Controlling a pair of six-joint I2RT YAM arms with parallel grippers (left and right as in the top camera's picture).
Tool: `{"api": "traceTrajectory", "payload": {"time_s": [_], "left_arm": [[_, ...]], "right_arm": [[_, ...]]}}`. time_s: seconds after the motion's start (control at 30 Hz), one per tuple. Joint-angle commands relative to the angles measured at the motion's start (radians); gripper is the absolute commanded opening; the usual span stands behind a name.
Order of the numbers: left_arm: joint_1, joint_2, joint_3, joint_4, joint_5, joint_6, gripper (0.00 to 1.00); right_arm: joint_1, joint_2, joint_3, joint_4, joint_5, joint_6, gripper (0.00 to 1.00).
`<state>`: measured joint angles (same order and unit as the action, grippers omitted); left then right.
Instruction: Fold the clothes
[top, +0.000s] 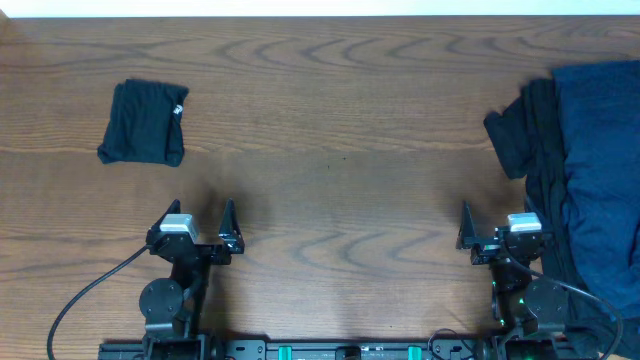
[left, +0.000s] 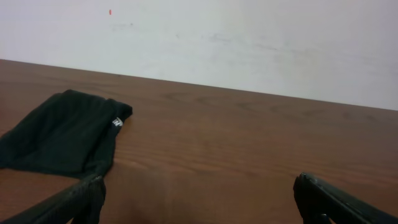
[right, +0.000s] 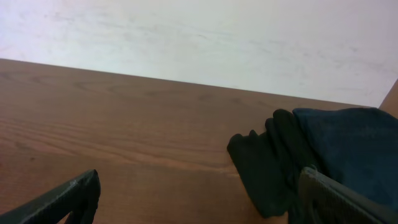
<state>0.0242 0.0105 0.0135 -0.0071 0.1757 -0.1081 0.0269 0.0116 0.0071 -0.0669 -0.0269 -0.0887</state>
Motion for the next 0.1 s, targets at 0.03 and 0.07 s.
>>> {"api": "traceTrajectory", "payload": {"time_s": [0.03, 0.07], "left_arm": [[-0.003, -0.006, -0.010, -0.045, 0.008, 0.002, 0.98], [-0.003, -0.006, -0.010, -0.045, 0.008, 0.002, 0.98]], "right_arm": [[-0.007, -0.006, -0.002, -0.005, -0.007, -0.013, 0.99], [-0.007, -0.006, -0.002, -0.005, -0.007, -0.013, 0.99]]}}
